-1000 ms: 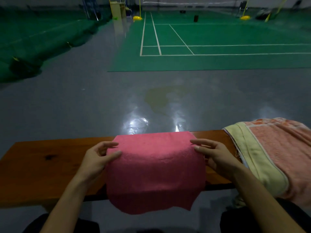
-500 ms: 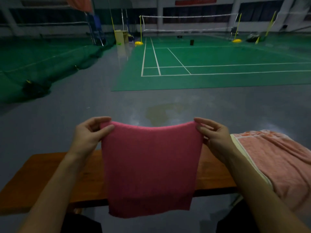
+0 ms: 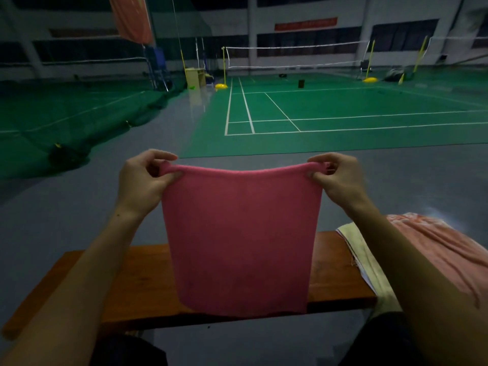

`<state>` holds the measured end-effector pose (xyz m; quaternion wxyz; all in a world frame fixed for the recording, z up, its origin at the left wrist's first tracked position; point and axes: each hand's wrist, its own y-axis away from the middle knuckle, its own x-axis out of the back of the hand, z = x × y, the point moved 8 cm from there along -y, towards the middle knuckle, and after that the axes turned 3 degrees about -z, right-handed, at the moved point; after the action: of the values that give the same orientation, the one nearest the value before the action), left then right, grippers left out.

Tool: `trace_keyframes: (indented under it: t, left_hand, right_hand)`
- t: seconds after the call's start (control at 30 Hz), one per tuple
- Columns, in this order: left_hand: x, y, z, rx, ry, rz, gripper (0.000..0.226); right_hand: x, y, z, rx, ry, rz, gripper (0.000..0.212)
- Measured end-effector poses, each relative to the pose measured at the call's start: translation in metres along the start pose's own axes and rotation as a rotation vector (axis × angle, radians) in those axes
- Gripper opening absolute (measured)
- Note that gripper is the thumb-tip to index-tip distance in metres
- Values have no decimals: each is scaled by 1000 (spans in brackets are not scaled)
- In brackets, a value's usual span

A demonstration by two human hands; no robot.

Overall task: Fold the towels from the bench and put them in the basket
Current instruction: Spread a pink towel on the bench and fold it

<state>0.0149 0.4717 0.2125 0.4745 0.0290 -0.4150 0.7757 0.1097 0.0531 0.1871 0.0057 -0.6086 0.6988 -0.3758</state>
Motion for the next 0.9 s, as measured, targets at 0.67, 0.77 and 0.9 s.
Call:
trace_keyframes:
  t: [0.67,0.77,0.9]
  left_hand:
    - [-4,57,11,238,280,-27,24]
    - [6,70,17,241,371,-25,22]
    - [16,78,19,272,453,27,18]
  right_hand:
    - [22,55,5,-55,-124,-104,59]
    - [37,69,-8,-9,-109,-107,60]
    - [48,81,-30,57,-120,-125,45]
